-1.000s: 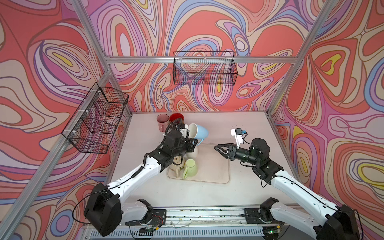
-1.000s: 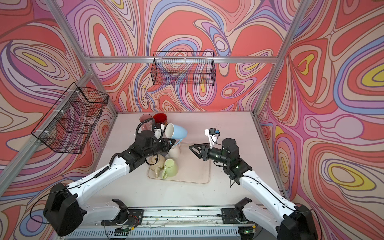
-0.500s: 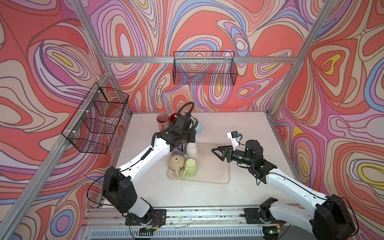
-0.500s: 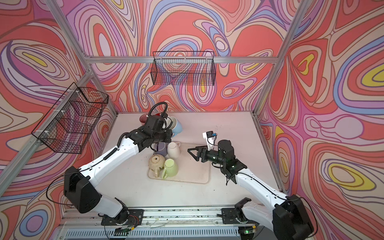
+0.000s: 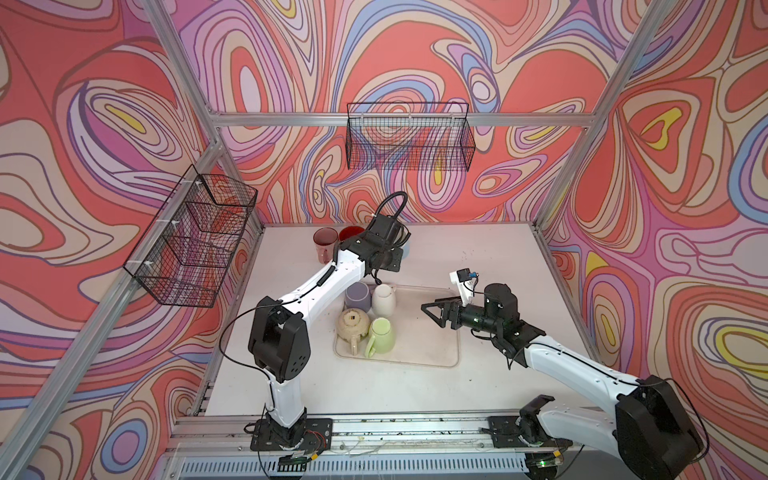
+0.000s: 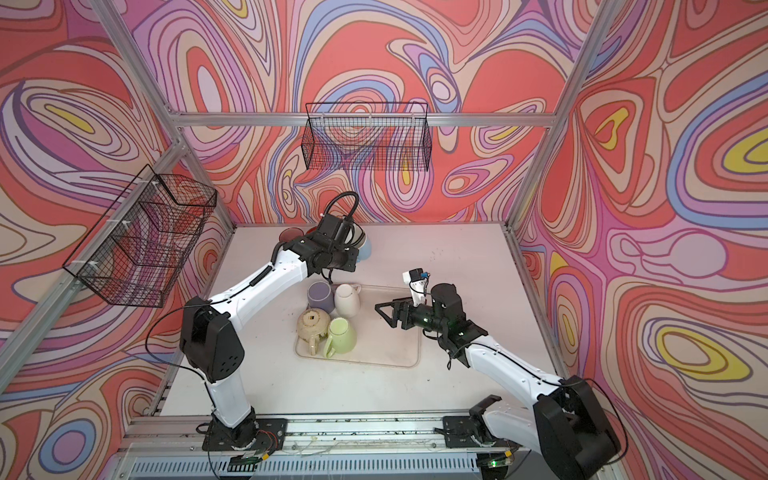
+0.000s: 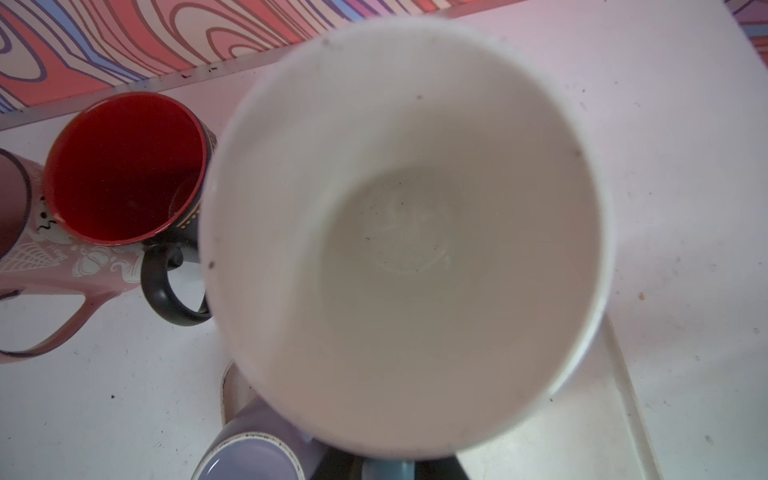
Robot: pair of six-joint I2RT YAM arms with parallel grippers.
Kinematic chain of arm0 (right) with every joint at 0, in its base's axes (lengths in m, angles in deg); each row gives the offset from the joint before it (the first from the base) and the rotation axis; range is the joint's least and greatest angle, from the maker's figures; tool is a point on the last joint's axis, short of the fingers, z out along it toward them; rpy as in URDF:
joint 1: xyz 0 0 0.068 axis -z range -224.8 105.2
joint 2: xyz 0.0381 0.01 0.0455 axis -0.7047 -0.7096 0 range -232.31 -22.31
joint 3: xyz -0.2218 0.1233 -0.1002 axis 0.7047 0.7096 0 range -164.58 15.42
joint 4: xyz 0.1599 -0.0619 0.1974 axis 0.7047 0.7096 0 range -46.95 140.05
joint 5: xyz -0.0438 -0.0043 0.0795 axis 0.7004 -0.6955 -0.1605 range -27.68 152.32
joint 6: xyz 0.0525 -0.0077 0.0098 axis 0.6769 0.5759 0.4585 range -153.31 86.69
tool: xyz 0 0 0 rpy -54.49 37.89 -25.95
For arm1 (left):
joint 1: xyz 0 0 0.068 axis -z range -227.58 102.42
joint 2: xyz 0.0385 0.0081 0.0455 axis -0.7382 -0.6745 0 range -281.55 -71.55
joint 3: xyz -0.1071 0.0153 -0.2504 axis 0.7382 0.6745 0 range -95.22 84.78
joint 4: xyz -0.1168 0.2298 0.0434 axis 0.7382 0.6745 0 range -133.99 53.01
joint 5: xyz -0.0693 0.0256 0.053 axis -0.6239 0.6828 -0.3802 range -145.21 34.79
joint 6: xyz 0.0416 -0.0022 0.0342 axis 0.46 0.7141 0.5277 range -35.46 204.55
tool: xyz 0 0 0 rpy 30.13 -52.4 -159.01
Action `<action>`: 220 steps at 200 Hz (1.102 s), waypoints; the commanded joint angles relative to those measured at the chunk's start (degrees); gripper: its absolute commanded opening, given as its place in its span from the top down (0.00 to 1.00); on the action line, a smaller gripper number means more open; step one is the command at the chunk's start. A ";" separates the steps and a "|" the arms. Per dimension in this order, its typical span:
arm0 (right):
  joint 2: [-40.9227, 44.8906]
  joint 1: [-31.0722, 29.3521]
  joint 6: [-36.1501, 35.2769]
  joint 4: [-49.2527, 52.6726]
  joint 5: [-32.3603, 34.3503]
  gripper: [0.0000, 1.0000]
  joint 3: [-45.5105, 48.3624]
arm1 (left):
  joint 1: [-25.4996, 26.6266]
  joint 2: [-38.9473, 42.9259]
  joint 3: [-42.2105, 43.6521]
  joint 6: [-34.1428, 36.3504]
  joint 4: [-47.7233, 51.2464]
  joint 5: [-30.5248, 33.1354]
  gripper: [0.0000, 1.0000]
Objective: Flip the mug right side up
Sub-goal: 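Lower the light blue mug upright beside the black skull mug with the left gripper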
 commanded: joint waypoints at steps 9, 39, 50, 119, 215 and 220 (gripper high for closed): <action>-0.54 -0.20 -0.79 -1.91 0.62 0.11 0.86 | -1.24 -4.46 -7.24 2.43 1.01 3.44 1.00; -2.12 -0.22 -0.27 -3.03 0.03 0.10 0.84 | -1.72 -10.74 -14.11 4.54 3.33 6.43 1.00; -2.86 -0.18 -0.16 -3.17 -0.22 0.10 0.79 | -2.06 -12.94 -16.85 4.98 4.41 7.15 1.00; -4.10 -0.20 -0.71 -2.86 -1.11 0.08 0.26 | -5.35 -23.07 -26.30 5.42 6.91 7.10 1.00; -4.10 -0.23 -0.36 -4.74 -1.08 0.08 1.05 | -8.00 -27.69 -28.20 2.67 6.83 6.00 1.00; -4.19 -0.19 -0.36 -4.75 -1.05 0.08 1.05 | -8.05 -27.88 -28.34 2.72 7.04 6.00 1.00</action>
